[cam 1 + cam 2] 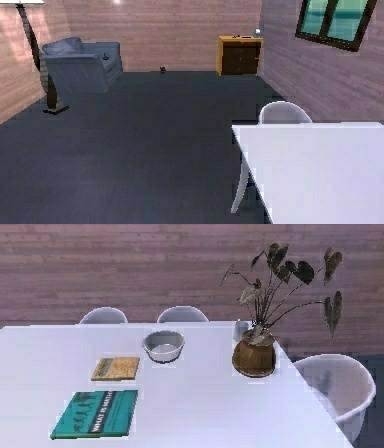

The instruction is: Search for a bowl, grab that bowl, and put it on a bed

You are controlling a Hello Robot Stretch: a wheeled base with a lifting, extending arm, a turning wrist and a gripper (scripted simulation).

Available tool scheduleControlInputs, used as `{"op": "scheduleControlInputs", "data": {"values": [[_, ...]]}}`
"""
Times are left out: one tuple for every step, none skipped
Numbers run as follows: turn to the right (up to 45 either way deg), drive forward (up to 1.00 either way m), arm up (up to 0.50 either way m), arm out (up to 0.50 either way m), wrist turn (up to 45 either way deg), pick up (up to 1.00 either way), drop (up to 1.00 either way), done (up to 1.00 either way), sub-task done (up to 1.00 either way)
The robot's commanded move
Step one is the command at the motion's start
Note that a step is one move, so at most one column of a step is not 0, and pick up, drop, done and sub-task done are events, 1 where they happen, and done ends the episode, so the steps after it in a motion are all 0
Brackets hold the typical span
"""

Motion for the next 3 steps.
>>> {"op": "scheduleControlInputs", "data": {"values": [[0.0, 0.00, 0.50, 0.00, 0.0, 0.00, 0.00, 0.00, 0.00], [0.0, 0.00, 0.38, 0.00, 0.0, 0.00, 0.00, 0.00, 0.00], [0.0, 0.00, 0.00, 0.50, 0.0, 0.00, 0.00, 0.00, 0.00]]}}
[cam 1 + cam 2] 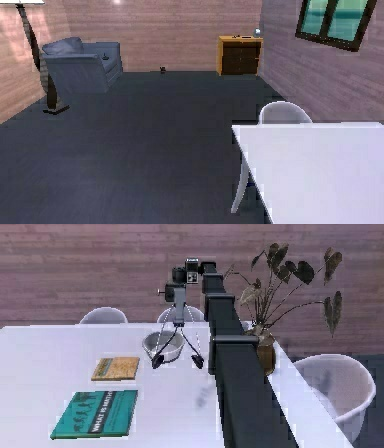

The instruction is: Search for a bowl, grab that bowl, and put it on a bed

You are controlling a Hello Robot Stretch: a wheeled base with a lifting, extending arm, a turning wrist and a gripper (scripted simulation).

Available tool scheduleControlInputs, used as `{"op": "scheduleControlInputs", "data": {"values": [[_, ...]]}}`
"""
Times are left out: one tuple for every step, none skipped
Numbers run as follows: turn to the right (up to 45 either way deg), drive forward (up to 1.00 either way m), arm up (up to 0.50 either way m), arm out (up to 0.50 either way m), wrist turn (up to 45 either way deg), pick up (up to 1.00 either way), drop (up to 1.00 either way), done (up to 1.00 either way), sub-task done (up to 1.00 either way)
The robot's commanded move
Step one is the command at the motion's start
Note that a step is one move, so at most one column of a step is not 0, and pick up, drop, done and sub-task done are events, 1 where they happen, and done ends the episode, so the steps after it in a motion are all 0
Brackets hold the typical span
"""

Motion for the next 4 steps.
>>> {"op": "scheduleControlInputs", "data": {"values": [[0.0, 0.00, 0.00, 0.00, 45.0, 0.00, 0.00, 0.00, 0.00], [0.0, 0.00, 0.00, 0.00, 45.0, 0.00, 0.00, 0.00, 0.00], [0.0, 0.00, 0.00, 0.00, 45.0, 0.00, 0.00, 0.00, 0.00], [0.0, 0.00, 0.00, 0.00, 24.0, 0.00, 0.00, 0.00, 0.00]]}}
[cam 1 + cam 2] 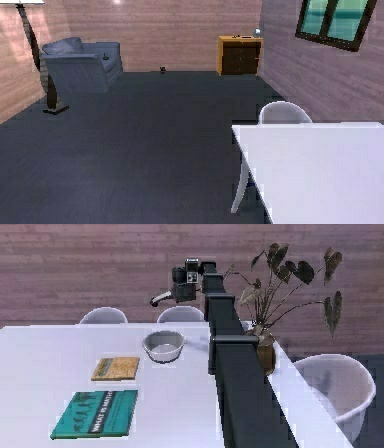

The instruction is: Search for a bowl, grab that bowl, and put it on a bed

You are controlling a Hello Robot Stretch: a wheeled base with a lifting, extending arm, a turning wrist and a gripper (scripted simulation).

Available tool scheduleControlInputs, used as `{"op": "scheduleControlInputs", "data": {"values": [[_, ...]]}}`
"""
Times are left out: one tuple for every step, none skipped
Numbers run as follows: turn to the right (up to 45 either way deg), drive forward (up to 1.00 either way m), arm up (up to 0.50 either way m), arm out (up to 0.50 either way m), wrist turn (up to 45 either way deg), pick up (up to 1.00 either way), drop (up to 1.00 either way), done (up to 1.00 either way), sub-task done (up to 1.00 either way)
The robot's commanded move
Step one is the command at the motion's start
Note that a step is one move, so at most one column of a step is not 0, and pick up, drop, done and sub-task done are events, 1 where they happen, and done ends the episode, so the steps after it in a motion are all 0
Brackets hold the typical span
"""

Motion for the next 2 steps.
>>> {"op": "scheduleControlInputs", "data": {"values": [[0.0, 0.00, -0.24, 0.00, 0.0, 0.00, 0.00, 0.00, 0.00], [0.0, 0.00, 0.00, 0.00, 0.0, 1.00, 0.00, 0.00, 0.00]]}}
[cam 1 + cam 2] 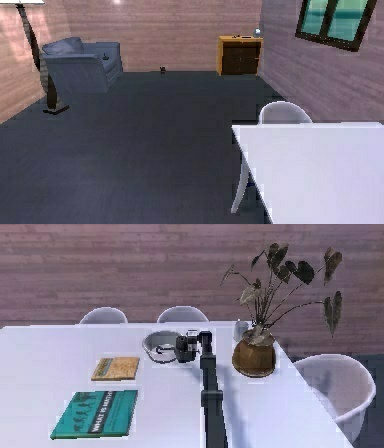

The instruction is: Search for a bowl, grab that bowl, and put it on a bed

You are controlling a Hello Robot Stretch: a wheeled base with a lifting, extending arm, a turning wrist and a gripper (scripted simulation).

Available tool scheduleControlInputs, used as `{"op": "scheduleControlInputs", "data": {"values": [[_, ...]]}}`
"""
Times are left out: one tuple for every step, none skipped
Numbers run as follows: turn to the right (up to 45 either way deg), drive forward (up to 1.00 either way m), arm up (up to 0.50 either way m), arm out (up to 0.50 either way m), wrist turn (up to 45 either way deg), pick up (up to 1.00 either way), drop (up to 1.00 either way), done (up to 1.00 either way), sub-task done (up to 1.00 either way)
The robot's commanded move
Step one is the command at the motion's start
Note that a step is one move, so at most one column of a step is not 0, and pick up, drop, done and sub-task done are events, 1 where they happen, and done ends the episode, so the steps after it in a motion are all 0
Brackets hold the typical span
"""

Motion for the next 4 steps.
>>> {"op": "scheduleControlInputs", "data": {"values": [[0.0, 0.00, 0.10, 0.00, 0.0, 0.00, 0.00, 0.00, 0.00], [0.0, 0.00, 0.14, 0.00, 0.0, 0.00, 0.00, 0.00, 0.00], [0.0, 0.00, 0.00, 0.00, -45.0, 0.00, 0.00, 0.00, 0.00], [0.0, 0.00, 0.00, 0.00, -45.0, 0.00, 0.00, 0.00, 0.00]]}}
